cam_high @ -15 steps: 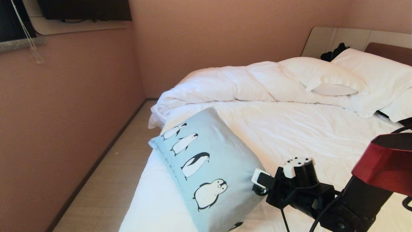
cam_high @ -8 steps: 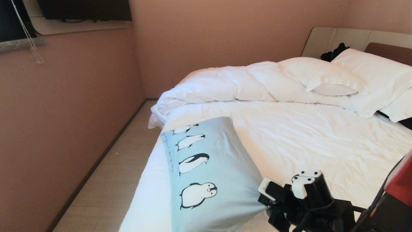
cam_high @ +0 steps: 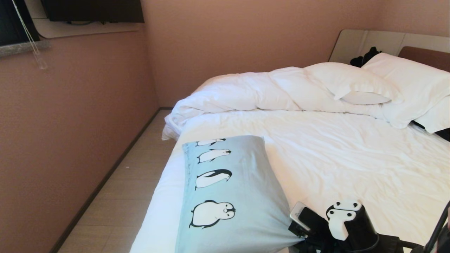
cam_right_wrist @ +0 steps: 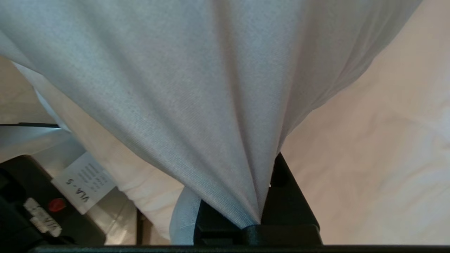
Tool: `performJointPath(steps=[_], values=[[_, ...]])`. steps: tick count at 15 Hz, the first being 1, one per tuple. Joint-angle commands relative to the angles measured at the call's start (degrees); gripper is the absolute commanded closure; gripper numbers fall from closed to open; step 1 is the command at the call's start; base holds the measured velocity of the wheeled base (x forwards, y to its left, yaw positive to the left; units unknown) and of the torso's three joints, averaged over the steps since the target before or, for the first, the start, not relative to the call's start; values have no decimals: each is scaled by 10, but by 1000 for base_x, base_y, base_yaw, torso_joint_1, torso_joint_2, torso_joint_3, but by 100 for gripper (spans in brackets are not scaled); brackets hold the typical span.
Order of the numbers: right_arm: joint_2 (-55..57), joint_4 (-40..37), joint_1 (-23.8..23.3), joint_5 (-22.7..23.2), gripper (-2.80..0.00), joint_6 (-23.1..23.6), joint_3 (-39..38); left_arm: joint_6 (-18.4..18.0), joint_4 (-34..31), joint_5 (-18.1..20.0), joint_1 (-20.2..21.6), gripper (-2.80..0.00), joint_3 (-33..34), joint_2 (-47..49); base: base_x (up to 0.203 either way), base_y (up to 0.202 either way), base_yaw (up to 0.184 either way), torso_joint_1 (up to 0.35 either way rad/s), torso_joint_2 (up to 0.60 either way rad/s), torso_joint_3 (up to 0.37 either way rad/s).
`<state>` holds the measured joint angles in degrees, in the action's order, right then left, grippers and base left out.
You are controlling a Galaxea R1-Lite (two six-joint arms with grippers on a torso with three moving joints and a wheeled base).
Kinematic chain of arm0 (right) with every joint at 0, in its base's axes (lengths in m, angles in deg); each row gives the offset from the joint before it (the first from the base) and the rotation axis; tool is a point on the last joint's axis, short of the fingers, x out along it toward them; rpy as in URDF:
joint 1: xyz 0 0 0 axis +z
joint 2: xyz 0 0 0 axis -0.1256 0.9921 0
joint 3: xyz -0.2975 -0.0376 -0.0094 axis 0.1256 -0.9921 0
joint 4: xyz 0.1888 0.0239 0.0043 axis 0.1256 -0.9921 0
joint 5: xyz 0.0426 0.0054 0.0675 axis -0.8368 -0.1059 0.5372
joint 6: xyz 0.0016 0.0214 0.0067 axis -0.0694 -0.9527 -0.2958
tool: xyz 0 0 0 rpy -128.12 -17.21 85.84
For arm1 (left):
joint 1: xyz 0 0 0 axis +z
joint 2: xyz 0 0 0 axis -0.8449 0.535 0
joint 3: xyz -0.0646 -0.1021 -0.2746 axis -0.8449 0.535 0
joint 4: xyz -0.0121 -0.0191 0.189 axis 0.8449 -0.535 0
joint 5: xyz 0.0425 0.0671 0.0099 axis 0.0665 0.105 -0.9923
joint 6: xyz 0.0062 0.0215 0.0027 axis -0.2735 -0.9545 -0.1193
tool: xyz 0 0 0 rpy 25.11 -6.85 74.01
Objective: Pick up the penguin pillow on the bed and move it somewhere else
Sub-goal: Pick up the pillow
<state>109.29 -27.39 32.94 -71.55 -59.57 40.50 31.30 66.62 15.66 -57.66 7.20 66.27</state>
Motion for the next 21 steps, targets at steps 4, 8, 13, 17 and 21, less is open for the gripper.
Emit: performJointPath(steps=[4,8,13,17,21], values=[[39,20,2,0,0,-26,-5,0,0,0,0,0,2,0,0,0,0,0,0,0],[6,22,3,2,0,-22,-24,0,0,0,0,0,2,0,0,0,0,0,0,0],[-11,19,7,16,-280,-20,-49,0,0,0,0,0,2,0,0,0,0,0,0,0],[0,22,7,16,-280,-19,-51,0,0,0,0,0,2,1,0,0,0,0,0,0],[-97,19,7,16,-280,-18,-74,0,0,0,0,0,2,1,0,0,0,0,0,0]])
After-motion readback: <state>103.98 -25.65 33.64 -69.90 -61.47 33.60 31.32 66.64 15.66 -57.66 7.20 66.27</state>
